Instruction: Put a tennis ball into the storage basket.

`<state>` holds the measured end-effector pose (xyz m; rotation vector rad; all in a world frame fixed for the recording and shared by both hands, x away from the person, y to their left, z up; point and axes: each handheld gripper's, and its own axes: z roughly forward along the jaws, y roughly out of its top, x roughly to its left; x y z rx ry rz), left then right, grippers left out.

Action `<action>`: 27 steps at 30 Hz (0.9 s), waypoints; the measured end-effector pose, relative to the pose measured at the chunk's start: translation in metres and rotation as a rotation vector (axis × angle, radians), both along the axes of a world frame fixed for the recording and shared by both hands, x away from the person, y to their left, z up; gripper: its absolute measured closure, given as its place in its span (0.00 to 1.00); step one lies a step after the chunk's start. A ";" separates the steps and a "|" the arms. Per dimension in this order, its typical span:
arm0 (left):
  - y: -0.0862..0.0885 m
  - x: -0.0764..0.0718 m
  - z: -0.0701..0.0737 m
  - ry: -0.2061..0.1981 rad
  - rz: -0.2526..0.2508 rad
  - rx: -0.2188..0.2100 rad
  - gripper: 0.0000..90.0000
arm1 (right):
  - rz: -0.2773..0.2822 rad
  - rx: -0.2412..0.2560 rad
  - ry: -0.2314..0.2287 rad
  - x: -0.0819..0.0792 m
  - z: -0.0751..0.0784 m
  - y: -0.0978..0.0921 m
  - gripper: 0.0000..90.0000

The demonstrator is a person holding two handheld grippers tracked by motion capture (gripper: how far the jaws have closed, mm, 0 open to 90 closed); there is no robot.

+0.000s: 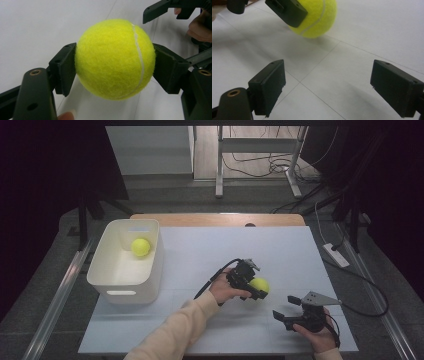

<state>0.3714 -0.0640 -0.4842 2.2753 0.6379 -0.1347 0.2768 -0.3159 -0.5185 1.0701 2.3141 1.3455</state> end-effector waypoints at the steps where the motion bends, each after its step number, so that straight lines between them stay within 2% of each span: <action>1: 0.003 0.000 0.002 -0.010 0.003 0.004 0.30 | 0.000 0.001 0.000 0.000 0.000 0.000 0.14; 7: 0.012 -0.003 0.009 -0.045 0.030 0.007 0.30 | 0.003 0.000 -0.007 0.001 0.001 0.001 0.14; 12: 0.020 -0.006 0.013 -0.053 0.057 -0.002 0.30 | 0.004 0.001 -0.007 0.001 0.001 0.001 0.14; 27: 0.043 -0.011 0.023 -0.089 0.091 -0.028 0.30 | -0.001 -0.003 -0.005 0.002 0.000 0.001 0.14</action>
